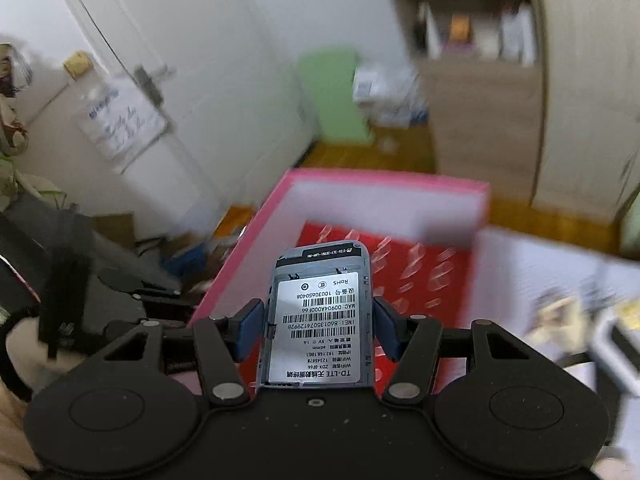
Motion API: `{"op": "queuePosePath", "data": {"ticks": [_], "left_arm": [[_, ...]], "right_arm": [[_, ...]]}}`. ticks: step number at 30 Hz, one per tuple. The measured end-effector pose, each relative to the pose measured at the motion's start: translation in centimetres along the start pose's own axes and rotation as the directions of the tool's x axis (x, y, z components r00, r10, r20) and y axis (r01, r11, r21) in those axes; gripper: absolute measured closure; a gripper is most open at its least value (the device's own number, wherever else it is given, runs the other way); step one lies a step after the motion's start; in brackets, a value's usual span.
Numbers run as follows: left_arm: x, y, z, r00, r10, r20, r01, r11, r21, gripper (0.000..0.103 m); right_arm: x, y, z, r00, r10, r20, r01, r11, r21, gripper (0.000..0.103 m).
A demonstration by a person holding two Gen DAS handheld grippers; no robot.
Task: Organize rigid objects
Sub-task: 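Carry the grey device into the pink box and release it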
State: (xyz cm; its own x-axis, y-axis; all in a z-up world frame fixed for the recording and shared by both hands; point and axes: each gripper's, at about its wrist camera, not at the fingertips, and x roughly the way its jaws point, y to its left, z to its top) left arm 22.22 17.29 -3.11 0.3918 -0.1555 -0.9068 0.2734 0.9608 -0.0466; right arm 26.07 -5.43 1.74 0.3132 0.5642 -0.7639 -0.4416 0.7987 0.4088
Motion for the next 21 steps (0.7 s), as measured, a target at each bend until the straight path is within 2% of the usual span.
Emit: {"op": "queuePosePath", "data": {"ticks": [4,11,15,21], "left_arm": [[0.1,0.0,0.0,1.000,0.006,-0.004,-0.006,1.000,0.005,0.089],[0.2,-0.1,0.0,1.000,0.000,-0.004,0.000,1.000,-0.003,0.089],[0.1,-0.3,-0.1,1.000,-0.001,0.001,0.001,1.000,-0.010,0.089],[-0.2,-0.5,-0.2,1.000,0.003,0.008,-0.003,1.000,-0.013,0.089]], "right_arm": [[5.9,-0.9,2.3,0.993,0.022,-0.114,-0.015,0.998,0.063,0.039],[12.1,-3.2,3.8,0.988,-0.021,-0.154,0.051,0.979,0.196,0.039],[13.3,-2.9,3.3,0.990,-0.035,-0.139,0.065,0.974,0.216,0.039],[13.9,-3.8,3.3,0.992,-0.015,-0.127,0.061,0.931,0.360,0.037]]}}
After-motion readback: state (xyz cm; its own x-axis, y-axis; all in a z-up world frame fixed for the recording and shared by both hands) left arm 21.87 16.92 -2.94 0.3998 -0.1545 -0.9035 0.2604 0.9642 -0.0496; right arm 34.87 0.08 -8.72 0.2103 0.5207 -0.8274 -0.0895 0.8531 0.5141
